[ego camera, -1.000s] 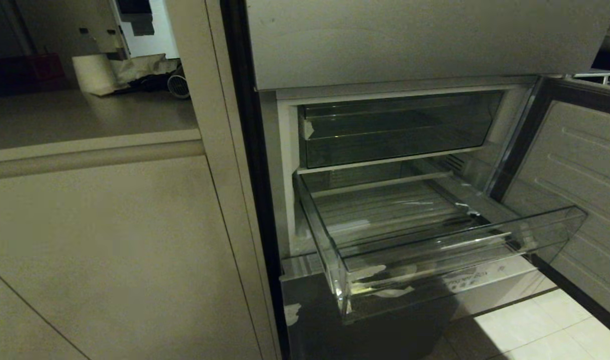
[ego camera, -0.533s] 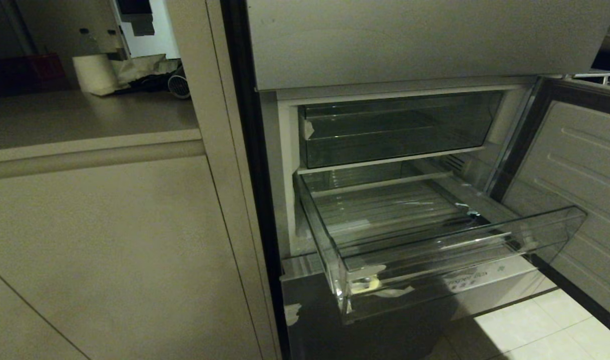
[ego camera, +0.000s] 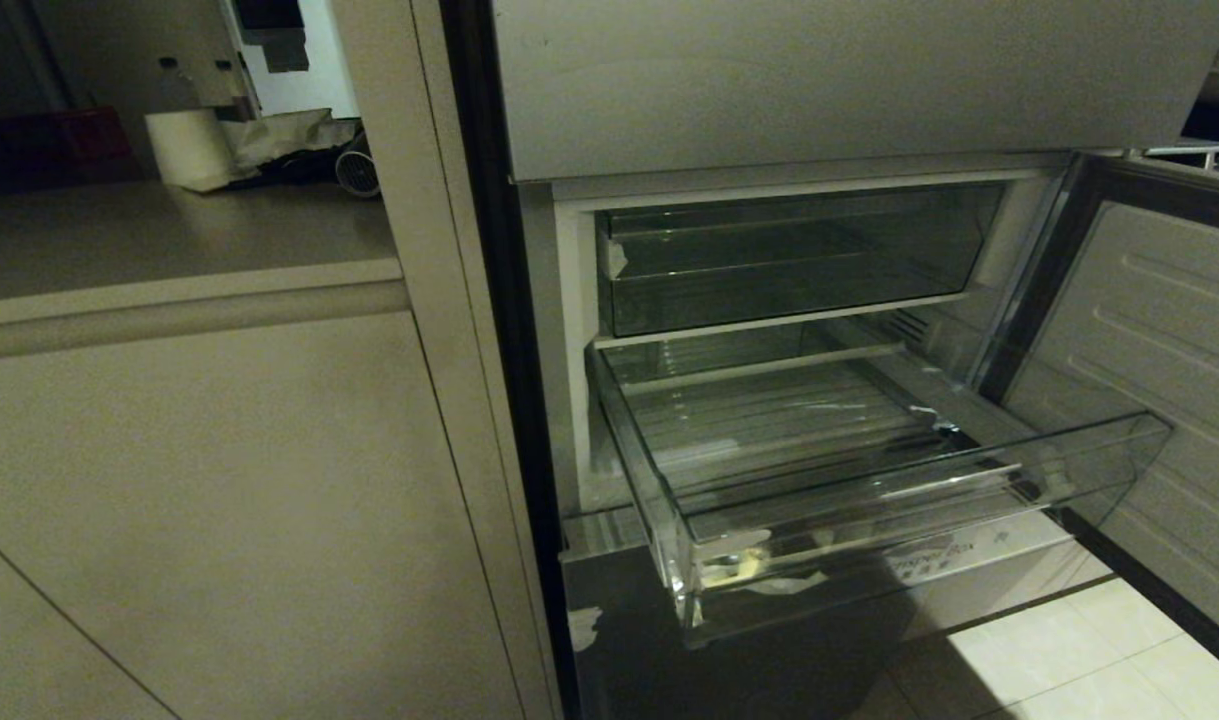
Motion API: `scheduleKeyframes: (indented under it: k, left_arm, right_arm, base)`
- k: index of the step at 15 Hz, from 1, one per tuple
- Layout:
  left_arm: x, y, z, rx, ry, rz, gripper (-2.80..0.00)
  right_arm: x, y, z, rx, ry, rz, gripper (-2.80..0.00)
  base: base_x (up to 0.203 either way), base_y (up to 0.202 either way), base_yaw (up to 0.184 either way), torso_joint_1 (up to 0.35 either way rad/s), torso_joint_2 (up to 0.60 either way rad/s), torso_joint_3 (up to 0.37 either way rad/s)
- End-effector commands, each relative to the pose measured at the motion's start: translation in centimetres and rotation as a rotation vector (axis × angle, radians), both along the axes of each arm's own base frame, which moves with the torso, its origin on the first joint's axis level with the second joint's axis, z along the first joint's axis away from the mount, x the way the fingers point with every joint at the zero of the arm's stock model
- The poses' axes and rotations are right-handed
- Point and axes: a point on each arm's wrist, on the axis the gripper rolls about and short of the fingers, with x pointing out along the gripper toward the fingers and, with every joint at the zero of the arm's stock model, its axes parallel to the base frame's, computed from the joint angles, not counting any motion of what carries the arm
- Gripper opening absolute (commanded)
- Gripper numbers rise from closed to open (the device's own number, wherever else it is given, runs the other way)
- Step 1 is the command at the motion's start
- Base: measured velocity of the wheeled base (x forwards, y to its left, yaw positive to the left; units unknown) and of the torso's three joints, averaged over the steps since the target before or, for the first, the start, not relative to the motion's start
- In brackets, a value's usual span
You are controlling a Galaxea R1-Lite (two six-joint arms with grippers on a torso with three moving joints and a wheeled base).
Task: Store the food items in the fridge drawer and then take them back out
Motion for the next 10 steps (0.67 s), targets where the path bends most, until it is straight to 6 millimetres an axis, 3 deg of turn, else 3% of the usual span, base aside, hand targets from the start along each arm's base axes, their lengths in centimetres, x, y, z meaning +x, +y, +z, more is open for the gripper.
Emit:
scheduleKeyframes:
  k: [1, 3, 10]
  left_arm:
    - [0.0, 0.0, 0.0, 0.0, 0.002, 0.0, -2.8]
    - [0.0, 0.0, 0.0, 0.0, 0.002, 0.0, -2.8]
    - [0.0, 0.0, 0.0, 0.0, 0.002, 0.0, -2.8]
  right_arm:
    - [-1.6, -0.2, -3.0, 0.079, -0.022, -0.02, -2.8]
    - [-2.9, -0.2, -5.7, 0.157, -0.005, -0.027, -2.8]
    - [-7.3, -0.9, -11.1, 0.195, -0.04, -0.058, -2.8]
  base:
    - [0.0, 0.0, 0.0, 0.0, 0.0, 0.0]
    - [0.0, 0.0, 0.0, 0.0, 0.0, 0.0]
    - [0.0, 0.0, 0.0, 0.0, 0.0, 0.0]
